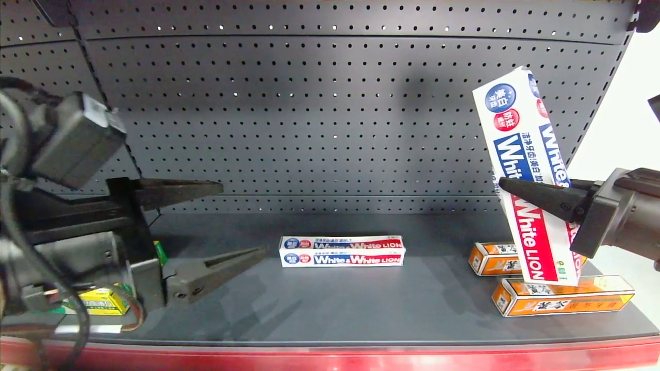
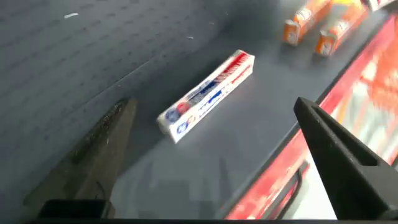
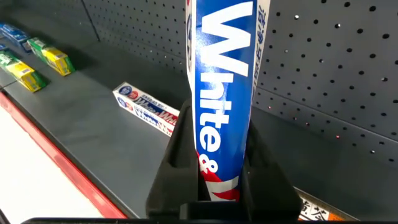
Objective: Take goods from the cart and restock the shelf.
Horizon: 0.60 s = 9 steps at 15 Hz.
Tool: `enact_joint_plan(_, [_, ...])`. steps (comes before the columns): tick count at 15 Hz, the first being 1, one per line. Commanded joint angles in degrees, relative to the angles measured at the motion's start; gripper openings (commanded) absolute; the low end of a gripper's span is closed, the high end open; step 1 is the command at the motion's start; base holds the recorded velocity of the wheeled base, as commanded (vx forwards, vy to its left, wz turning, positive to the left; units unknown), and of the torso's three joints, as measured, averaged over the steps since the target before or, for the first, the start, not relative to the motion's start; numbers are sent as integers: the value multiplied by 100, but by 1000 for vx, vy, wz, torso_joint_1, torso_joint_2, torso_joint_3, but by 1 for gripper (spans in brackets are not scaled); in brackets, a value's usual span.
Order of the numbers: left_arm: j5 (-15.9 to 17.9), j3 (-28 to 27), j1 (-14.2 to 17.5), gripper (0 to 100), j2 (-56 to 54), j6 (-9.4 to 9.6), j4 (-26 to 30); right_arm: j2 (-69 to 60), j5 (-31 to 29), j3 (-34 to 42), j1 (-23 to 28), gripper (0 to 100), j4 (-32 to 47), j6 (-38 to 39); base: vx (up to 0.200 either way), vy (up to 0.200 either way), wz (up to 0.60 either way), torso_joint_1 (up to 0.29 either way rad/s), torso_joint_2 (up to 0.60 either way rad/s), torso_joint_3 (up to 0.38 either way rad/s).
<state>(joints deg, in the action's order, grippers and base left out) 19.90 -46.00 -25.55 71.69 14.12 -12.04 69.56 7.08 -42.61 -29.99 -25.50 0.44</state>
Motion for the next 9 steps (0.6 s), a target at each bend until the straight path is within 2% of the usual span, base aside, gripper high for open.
enact_joint_plan(1, [691,-568,762,100,1242,865,-17,-39,4,7,28,0,-7,9,0,0,0,0,0,0])
enact_joint_plan(2, [823,-700,876,100,1453,988,-17,-39,4,-2,46,0,-7,35,0,0,0,0,0,0])
enact_joint_plan(4, [1025,-815,1035,100,1734,1014,-35,-39,4,-2,46,0,-16,44,0,0,0,0,0,0])
enact_joint_plan(5, [1412,-885,1237,100,2042,1014,-202,-39,4,-2,46,0,-16,44,0,0,0,0,0,0])
enact_joint_plan(6, [1632,-902,1360,100,2182,1014,-378,-39,4,-2,46,0,-7,44,0,0,0,0,0,0])
enact_joint_plan(8, [2370,-1131,1492,100,2420,944,-290,-39,4,7,46,0,-7,44,0,0,0,0,0,0])
enact_joint_plan(9, [2484,-1157,1509,100,2472,953,-263,-30,4,15,46,0,-7,44,0,0,0,0,0,0])
